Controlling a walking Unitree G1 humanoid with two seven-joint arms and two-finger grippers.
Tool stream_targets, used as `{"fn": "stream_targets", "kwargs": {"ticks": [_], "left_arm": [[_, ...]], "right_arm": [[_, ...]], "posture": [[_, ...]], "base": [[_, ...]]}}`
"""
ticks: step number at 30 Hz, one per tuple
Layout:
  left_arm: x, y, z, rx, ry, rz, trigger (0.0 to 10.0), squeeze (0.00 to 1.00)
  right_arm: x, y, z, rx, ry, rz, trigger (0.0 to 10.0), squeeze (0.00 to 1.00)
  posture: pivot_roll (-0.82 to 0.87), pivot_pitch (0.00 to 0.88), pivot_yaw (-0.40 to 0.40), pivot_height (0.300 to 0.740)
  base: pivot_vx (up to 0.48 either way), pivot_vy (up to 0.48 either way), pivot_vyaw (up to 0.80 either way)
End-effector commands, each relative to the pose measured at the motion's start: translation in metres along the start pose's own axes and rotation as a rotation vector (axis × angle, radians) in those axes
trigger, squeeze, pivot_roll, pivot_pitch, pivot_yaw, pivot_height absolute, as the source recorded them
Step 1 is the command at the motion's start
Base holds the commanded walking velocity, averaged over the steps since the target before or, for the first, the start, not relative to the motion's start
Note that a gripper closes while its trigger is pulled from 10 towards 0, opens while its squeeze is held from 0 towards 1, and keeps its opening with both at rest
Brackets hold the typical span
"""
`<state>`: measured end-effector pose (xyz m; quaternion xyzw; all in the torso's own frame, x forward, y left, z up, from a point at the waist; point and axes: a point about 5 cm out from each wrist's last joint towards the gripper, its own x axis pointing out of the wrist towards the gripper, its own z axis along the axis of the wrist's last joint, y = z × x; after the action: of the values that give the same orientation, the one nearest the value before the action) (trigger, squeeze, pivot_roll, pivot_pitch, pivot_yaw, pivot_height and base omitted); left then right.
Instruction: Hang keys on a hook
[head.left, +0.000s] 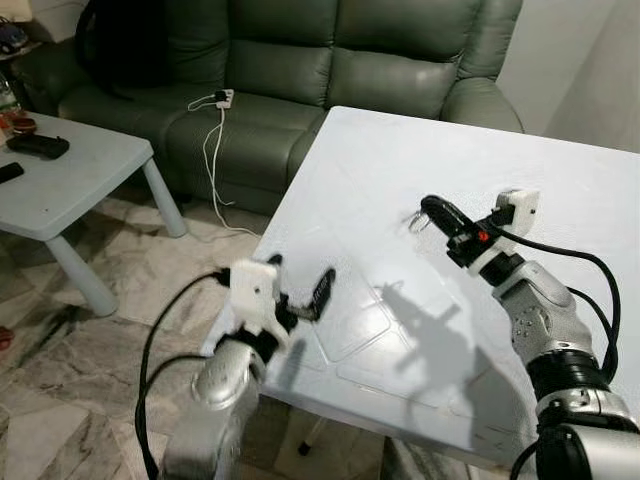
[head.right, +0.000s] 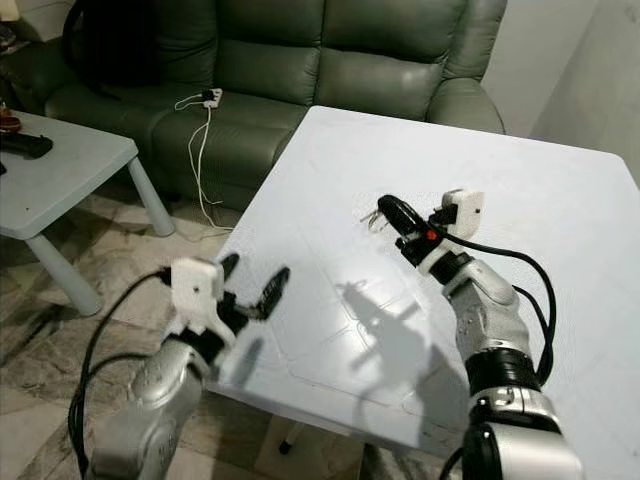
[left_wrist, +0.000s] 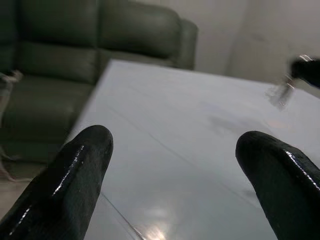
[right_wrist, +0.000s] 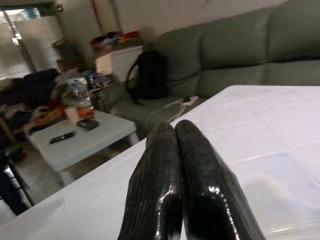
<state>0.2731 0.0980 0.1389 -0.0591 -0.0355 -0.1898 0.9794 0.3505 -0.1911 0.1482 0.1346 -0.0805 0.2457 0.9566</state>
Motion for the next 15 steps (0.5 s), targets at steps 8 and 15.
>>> {"fn": "stream_targets", "kwargs": {"ticks": [8, 15], "left_arm": [[0.020, 0.038, 0.026, 0.032, -0.094, 0.177, 10.0, 0.00], [0.016, 0.050, 0.030, -0.031, -0.151, 0.242, 10.0, 0.00]], "right_arm": [[-0.014, 0.015, 0.012, -0.073, -0.103, -0.179, 10.0, 0.00], [-0.031, 0.024, 0.016, -0.163, -0.135, -0.295, 10.0, 0.00]], "posture": [[0.01, 0.000, -0.067, 0.740], [-0.01, 0.000, -0.054, 0.740]], "base": [[0.000, 0.000, 0.00], [0.000, 0.000, 0.00]]}}
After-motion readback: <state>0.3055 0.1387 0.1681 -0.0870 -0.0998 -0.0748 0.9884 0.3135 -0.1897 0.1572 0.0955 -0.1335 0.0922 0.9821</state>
